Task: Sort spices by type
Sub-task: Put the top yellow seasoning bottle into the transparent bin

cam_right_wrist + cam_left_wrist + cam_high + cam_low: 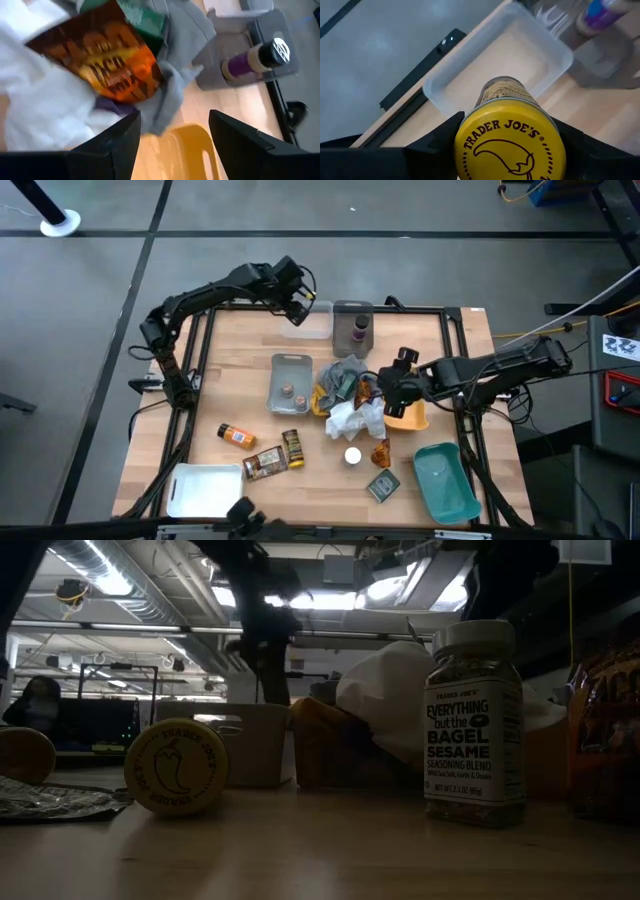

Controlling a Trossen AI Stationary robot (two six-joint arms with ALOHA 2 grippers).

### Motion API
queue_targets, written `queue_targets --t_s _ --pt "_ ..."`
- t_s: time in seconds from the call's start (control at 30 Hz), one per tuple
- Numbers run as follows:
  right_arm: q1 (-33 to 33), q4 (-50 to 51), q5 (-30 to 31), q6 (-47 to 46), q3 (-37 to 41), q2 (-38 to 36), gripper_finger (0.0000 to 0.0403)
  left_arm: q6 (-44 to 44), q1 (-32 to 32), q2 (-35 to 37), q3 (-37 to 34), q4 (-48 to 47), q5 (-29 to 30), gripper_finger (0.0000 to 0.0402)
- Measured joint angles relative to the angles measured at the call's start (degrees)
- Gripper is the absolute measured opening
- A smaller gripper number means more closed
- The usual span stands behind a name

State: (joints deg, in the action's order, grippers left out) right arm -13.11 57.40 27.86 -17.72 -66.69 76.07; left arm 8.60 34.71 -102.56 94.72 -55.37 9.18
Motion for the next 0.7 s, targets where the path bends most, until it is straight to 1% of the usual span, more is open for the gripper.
queue_targets --t_s 0.33,0.5,0.6,0.63,0.7 --pt "0.01 -2.97 -0.02 0.02 0.3 0.0 0.0234 -1.29 2.18 -10.55 0.0 2.46 0.01 0.0205" --pt "0.01 -3.96 -0.02 0.14 0.3 0.0 0.0234 -1.38 3.29 -13.56 -0.02 2.43 0.03 0.0205" --pt "0.01 -3.95 0.0 0.15 0.3 0.0 0.0234 -3.16 3.37 -13.94 0.02 2.6 0.01 0.0206" --pt "0.01 -3.95 0.0 0.17 0.3 0.0 0.0234 -3.34 3.33 -13.97 0.07 2.82 0.01 0.0213" --pt "-0.01 -3.95 -0.02 0.17 0.3 0.0 0.0234 -3.36 3.31 -14.04 0.07 2.66 -0.01 0.0239"
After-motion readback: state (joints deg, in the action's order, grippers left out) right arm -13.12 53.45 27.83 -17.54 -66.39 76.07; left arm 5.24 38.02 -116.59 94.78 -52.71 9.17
